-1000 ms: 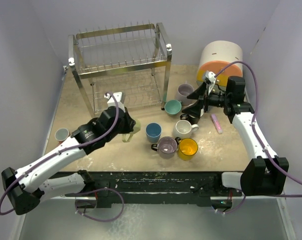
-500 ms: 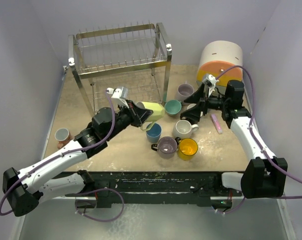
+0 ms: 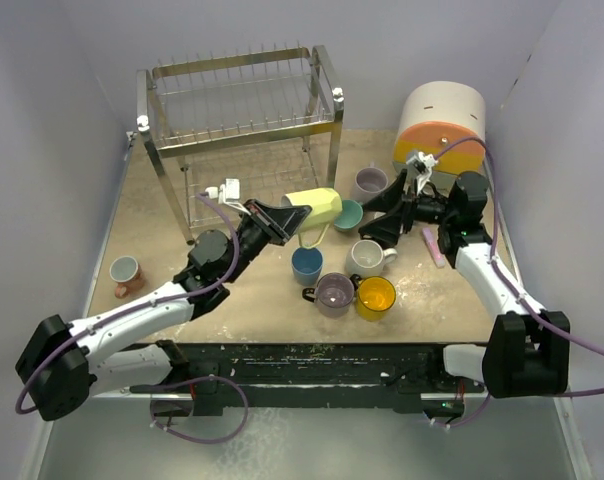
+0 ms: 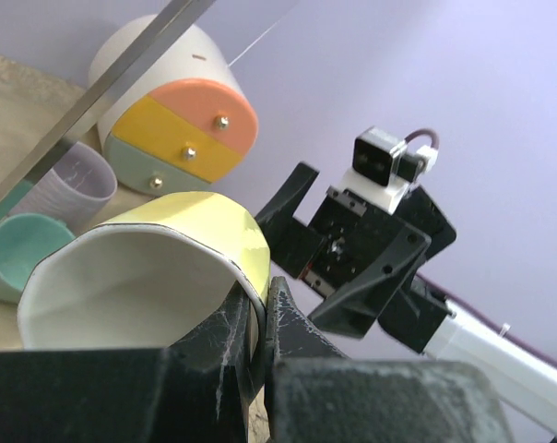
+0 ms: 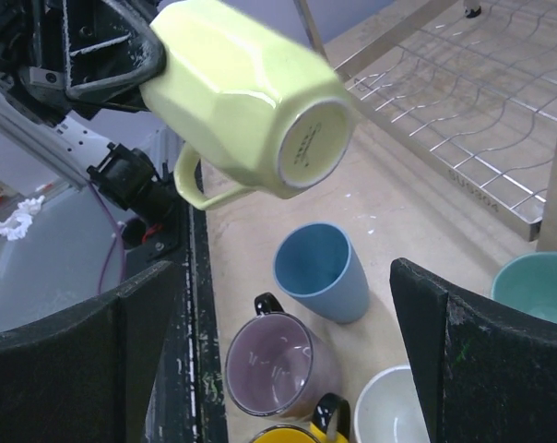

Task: Load the cups into the dish rack
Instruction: Turn the cup upside down in the dish rack.

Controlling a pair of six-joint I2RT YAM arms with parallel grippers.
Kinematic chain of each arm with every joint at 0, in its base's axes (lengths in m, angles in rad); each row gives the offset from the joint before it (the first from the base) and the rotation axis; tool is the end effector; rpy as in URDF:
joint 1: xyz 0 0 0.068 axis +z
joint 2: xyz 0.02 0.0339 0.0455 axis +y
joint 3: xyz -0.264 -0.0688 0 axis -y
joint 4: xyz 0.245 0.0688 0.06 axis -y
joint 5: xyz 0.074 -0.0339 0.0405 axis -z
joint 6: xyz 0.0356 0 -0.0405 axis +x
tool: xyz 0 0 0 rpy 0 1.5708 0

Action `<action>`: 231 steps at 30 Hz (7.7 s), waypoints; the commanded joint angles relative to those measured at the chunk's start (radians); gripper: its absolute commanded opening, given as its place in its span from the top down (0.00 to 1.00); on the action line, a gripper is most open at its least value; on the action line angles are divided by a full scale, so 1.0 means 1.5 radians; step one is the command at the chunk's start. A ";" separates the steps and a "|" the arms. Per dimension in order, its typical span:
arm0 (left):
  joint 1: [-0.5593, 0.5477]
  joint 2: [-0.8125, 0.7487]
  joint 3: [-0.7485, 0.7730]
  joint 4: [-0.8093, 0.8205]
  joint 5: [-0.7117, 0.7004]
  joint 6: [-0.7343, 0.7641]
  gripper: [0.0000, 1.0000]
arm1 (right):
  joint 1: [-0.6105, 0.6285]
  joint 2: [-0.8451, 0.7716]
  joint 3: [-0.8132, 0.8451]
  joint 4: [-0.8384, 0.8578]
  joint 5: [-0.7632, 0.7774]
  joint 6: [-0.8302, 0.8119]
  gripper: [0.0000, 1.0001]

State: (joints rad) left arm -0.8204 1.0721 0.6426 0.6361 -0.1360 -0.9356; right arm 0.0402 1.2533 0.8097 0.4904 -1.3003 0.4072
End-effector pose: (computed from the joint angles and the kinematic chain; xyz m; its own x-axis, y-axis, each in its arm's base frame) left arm 0.1729 -0.1784 0.3203 -0.4275 -0.7110 -0.5583 0.4889 0.3377 -0.8043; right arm 0.2664 0.0451 0.3173 -0.3422 0.0921 -0.9351 -0.9115 0.2089 0.3542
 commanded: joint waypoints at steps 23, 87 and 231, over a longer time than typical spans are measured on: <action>-0.037 0.251 0.085 0.584 -0.074 -0.090 1.00 | 0.079 -0.009 -0.136 0.436 0.207 0.411 0.09; -0.066 -0.103 0.076 -0.469 -0.134 0.237 0.10 | 0.115 -0.002 0.097 -0.200 0.217 -0.245 1.00; 0.112 0.004 0.081 -0.456 -0.043 0.068 0.10 | 0.266 -0.092 0.209 -0.560 0.405 -0.688 0.29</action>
State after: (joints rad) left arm -0.6266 1.0161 0.6544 -0.0525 -0.1009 -0.8280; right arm 0.4870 1.1149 1.1873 -0.3401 -0.6327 -0.6071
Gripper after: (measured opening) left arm 0.908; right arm 0.704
